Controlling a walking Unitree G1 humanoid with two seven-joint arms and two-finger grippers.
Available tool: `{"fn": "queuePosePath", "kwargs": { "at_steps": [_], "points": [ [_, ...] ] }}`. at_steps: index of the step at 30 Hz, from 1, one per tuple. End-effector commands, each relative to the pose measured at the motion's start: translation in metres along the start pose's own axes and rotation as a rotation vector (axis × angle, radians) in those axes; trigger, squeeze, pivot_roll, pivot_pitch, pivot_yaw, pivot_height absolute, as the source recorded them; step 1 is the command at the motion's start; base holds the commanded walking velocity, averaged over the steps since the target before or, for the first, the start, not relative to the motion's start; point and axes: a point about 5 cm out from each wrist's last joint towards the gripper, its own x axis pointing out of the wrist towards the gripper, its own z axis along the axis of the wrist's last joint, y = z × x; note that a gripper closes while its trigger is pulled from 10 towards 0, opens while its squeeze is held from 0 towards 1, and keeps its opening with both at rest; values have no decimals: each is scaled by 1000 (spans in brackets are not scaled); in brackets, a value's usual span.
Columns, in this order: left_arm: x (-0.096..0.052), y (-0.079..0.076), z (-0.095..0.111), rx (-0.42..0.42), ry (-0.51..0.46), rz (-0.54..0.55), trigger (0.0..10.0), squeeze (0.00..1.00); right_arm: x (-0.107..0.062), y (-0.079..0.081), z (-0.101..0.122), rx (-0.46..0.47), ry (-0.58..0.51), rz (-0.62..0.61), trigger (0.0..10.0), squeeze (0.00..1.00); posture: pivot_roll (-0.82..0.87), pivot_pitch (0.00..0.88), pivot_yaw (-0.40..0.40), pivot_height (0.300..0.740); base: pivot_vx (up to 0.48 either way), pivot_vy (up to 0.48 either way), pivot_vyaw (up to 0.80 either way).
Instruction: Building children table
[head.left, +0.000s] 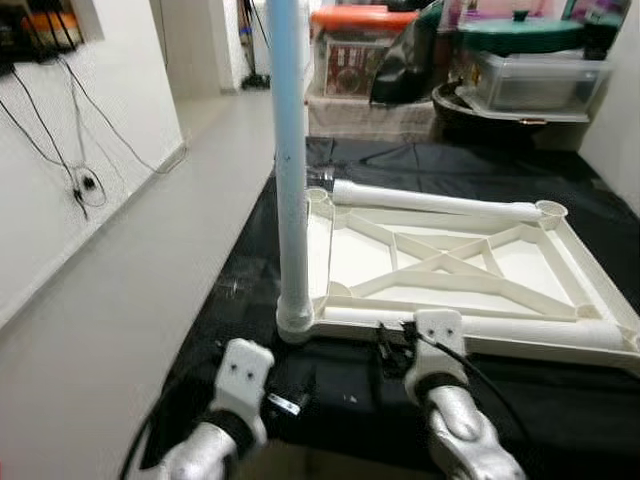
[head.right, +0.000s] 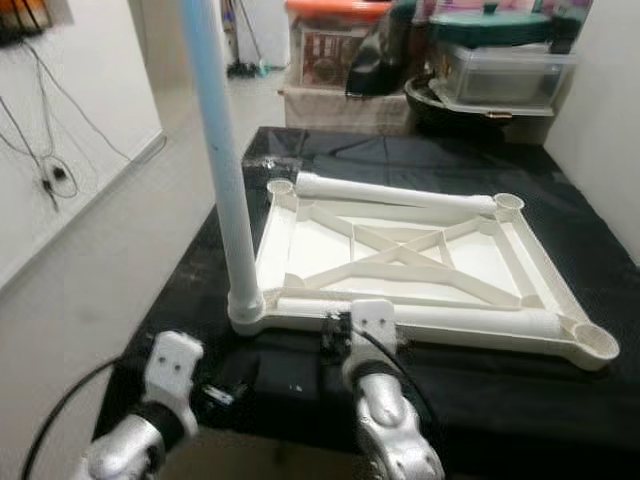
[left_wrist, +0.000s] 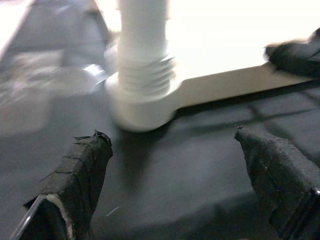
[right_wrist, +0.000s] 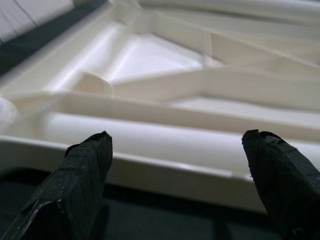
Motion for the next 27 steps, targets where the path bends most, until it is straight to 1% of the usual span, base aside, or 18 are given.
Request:
{"fn": "queuePosePath", "kwargs": {
  "at_steps": [1,9,12,13,14,15,17,18,19,20,21,25,26,27],
  "points": [
    [-1,0,-1,11,1,1,10000,0,-1,1,-4,-7,10,-8,10000,0,192,0,-10,740,0,0,0],
    [-2,-1,-2,12,2,-4,10000,0,-1,-2,-6,-18,15,-30,10000,0,195,0,-7,740,0,0,0],
    [-4,0,-1,13,-12,6,10000,0,0,-7,-5,-7,7,-51,10000,0,191,0,-7,740,0,0,0],
    [-6,1,1,22,-21,20,10000,0,1,-12,-5,2,0,-72,10000,0,191,0,-6,740,0,0,0],
    [-6,1,1,22,-21,20,10000,0,1,-12,-5,2,0,-72,10000,0,191,0,-6,740,0,0,0],
    [-7,2,2,29,-27,29,10000,0,1,-16,-5,7,-4,-86,10000,0,191,0,-6,740,0,0,0],
    [-7,2,2,29,-27,29,10000,0,1,-16,-5,7,-4,-86,10000,0,191,0,-6,740,0,0,0],
    [-11,5,2,43,-30,56,10000,0,2,-20,-3,9,-17,-101,10000,0,188,0,-10,740,0,0,0],
    [-16,8,-1,79,-18,81,10000,0,2,-24,-2,9,-26,-108,10000,0,192,0,-13,740,0,0,0],
    [-16,8,-1,79,-18,81,10000,0,2,-24,-2,9,-26,-108,10000,0,192,0,-13,740,0,0,0],
    [-19,11,-5,100,1,107,10000,0,2,-25,-3,5,-29,-112,10000,0,195,0,-15,740,0,0,0],
    [-18,14,-9,104,17,136,10000,0,3,-25,-3,2,-29,-111,10000,0,190,0,-12,740,0,-118,0],
    [-19,15,-6,80,-2,155,10000,0,3,-24,-4,6,-25,-108,10000,0,187,0,-13,740,0,0,0],
    [-24,21,-6,54,1,202,10000,0,4,-24,-3,8,-23,-100,10000,0,182,0,-7,740,0,0,0]
  ]
}}
